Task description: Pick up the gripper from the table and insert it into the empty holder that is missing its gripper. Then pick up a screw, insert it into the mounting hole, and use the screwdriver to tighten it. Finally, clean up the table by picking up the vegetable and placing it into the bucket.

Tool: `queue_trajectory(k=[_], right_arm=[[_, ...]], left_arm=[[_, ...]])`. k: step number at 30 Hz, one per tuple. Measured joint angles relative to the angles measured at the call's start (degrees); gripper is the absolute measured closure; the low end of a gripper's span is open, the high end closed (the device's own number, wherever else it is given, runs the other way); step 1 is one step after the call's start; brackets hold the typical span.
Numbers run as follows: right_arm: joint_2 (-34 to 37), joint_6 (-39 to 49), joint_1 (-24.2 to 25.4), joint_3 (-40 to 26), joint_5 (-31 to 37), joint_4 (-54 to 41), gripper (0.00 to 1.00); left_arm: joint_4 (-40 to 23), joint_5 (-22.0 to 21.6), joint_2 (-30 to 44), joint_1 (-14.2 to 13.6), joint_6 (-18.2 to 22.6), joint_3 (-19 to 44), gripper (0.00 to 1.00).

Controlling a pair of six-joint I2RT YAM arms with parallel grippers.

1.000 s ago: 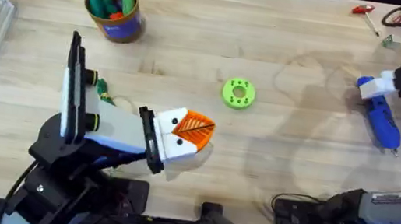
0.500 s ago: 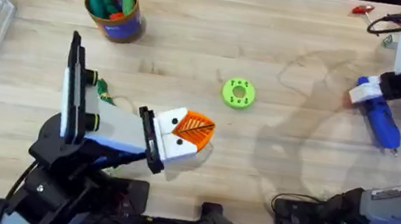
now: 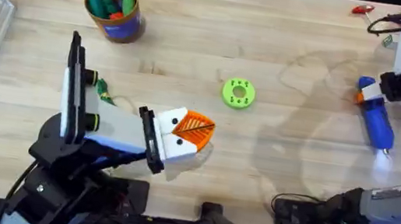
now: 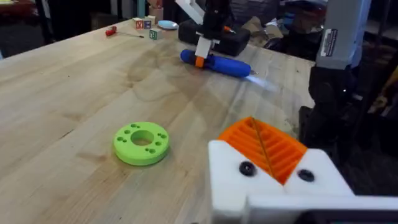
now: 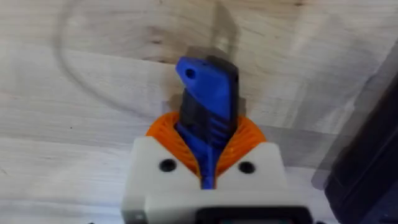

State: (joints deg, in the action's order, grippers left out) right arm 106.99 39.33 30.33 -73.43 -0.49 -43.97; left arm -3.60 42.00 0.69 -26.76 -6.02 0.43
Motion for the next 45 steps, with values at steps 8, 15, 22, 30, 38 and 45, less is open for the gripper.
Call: queue_trajectory(k=[8, 15, 22, 30, 38, 45], right_arm=[[-0.01, -0.83, -0.02, 0.0, 0.0, -0.82, 0.977], [-2.86, -6.11, -0.02, 0.0, -0.04, -1.28, 0.977], [-12.95, -13.61, 0.0, 0.0, -3.24, -2.28, 0.977], [-25.79, -19.9, -1.29, 0.0, -13.96, -0.83, 0.977], [-34.22, -25.35, -12.52, 0.38, -16.71, 4.39, 0.977], [-42.23, -32.26, -25.32, 6.57, -17.57, 17.36, 0.977]], left_arm=[[0.0, 0.0, 0.0, 0.0, 0.0, 0.0, 0.986], [0.0, 0.0, 0.0, 0.0, 0.0, 0.0, 0.986], [0.0, 0.0, -0.01, 0.0, 0.0, 0.0, 0.986], [0.0, 0.0, 0.0, 0.0, 0.0, 0.0, 0.986], [0.0, 0.0, 0.0, 0.0, 0.0, 0.0, 0.986], [0.0, 0.0, 0.0, 0.0, 0.0, 0.0, 0.986]])
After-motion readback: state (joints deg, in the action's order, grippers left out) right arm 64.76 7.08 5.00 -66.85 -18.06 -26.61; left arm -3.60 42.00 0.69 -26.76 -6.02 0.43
